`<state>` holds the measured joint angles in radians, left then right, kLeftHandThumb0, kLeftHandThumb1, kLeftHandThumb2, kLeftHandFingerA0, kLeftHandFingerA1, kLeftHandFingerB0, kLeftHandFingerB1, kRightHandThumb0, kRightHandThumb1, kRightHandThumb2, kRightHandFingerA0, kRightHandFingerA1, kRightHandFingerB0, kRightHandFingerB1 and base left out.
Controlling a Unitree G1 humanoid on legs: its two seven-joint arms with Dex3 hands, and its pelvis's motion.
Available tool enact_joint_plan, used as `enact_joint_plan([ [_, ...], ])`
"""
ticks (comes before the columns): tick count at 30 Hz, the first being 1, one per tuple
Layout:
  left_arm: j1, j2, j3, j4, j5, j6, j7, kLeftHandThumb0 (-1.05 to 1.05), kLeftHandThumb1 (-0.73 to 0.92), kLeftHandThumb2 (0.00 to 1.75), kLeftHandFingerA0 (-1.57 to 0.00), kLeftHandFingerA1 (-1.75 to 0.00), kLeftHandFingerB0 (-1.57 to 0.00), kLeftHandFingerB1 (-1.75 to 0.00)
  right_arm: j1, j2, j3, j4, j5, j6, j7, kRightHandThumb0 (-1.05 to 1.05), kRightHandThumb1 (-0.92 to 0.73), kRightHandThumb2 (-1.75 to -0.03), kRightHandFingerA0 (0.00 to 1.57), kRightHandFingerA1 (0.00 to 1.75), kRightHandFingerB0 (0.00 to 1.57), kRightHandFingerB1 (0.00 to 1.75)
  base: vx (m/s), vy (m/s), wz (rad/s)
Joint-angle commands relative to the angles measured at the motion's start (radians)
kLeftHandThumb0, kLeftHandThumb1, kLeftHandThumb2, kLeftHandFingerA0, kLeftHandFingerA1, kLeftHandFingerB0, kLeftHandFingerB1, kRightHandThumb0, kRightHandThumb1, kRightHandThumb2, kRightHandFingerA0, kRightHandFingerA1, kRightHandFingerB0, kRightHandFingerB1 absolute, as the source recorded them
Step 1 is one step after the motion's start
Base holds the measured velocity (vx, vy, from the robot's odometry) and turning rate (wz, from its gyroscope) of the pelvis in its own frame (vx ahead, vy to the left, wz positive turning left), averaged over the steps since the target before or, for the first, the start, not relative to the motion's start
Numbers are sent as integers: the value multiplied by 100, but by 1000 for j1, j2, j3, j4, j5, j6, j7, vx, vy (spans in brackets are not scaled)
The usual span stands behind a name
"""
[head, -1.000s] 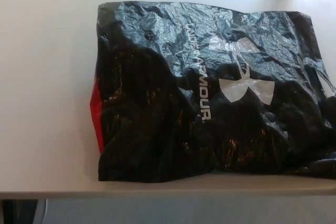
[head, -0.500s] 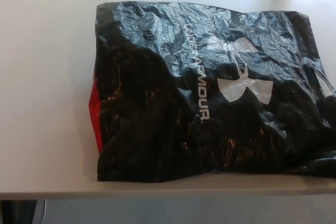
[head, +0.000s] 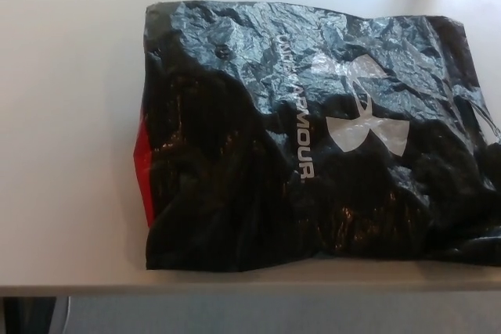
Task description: A plastic bag is kept in the middle of the desk and the robot uses both its hands to grab the bag from the left and right and brings its hands close together to compress the bag
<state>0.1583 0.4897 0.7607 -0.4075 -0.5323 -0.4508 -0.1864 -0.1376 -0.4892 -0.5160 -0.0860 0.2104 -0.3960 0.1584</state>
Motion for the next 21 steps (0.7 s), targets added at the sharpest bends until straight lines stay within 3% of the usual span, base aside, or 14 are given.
enact_joint_plan([
  [1, -270, 159, -36, 157, 35, 210, 117, -72, 92, 69, -42, -44, -28, -32, -271, -69, 45, 133, 8, 176, -37, -80, -71, -107, 4, 44, 7, 33, 0, 0, 0],
  [3, -339, 174, -73, 214, 74, 232, 123, -72, 92, 70, -41, -44, -27, -32, -332, -65, 69, 200, -3, 173, -26, -78, -71, -108, 3, 44, 4, 35, 0, 0, 0],
  [4, -376, 173, -96, 249, 90, 235, 122, -73, 92, 70, -41, -44, -28, -32, -358, -61, 80, 243, -26, 155, -31, -76, -92, -70, 8, 37, 9, 30, 0, 0, 0],
  [5, -437, 169, -136, 298, 120, 248, 138, -72, 92, 71, -42, -49, -30, -34, -403, -51, 102, 306, -66, 144, -57, -37, -52, -111, 2, 51, 0, 49, 0, 0, 0],
  [6, -471, 166, -160, 329, 142, 257, 148, -73, 92, 72, -39, -52, -29, -35, -433, -47, 118, 349, -88, 135, -66, -77, -92, -69, 12, 40, 12, 32, 0, 0, 0],
  [8, -507, 160, -186, 369, 172, 260, 157, -72, 92, 74, -36, -55, -28, -37, -473, -55, 144, 412, -110, 117, -59, -76, -91, -71, 7, 38, 10, 30, 0, 0, 0],
  [10, -565, 129, -235, 464, 202, 257, 168, -73, 92, 73, -32, -55, -25, -37, -534, -43, 170, 504, -95, 160, -42, -82, -78, -109, 4, 48, 4, 42, 0, 0, 0],
  [14, -635, 98, -278, 610, 224, 237, 176, -73, 92, 73, -32, -51, -22, -36, -616, -14, 179, 644, -48, 146, -11, -69, -92, -69, 8, 36, 11, 30, 0, 0, 0],
  [15, -657, 88, -294, 673, 241, 220, 181, -71, 92, 75, -34, -53, -25, -37, -636, -10, 192, 700, -72, 138, -32, -84, -74, -109, 9, 49, 6, 44, 0, 0, 0],
  [16, -676, 78, -307, 727, 256, 211, 189, -71, 92, 75, -34, -53, -25, -37, -649, -9, 208, 744, -103, 135, -60, -84, -74, -109, 9, 49, 6, 44, 0, 0, 0],
  [17, -698, 73, -321, 803, 265, 201, 184, -71, 92, 76, -33, -52, -23, -37, -653, 2, 220, 782, -118, 131, -79, -36, -55, -113, 2, 51, 0, 49, 0, 0, 0],
  [19, -714, 67, -332, 866, 271, 192, 182, -71, 92, 75, -34, -51, -23, -36, -656, 13, 226, 825, -118, 118, -88, -37, -54, -112, 3, 51, 0, 49, 0, 0, 0],
  [20, -724, 60, -353, 930, 285, 201, 181, -71, 92, 78, -33, -50, -23, -35, -655, 41, 222, 876, -102, 110, -88, -74, -88, -65, 12, 40, 13, 31, 0, 0, 0],
  [21, -731, 58, -364, 965, 292, 200, 180, -71, 92, 78, -33, -50, -23, -35, -657, 52, 221, 904, -96, 102, -88, -74, -88, -65, 12, 40, 13, 31, 0, 0, 0],
])
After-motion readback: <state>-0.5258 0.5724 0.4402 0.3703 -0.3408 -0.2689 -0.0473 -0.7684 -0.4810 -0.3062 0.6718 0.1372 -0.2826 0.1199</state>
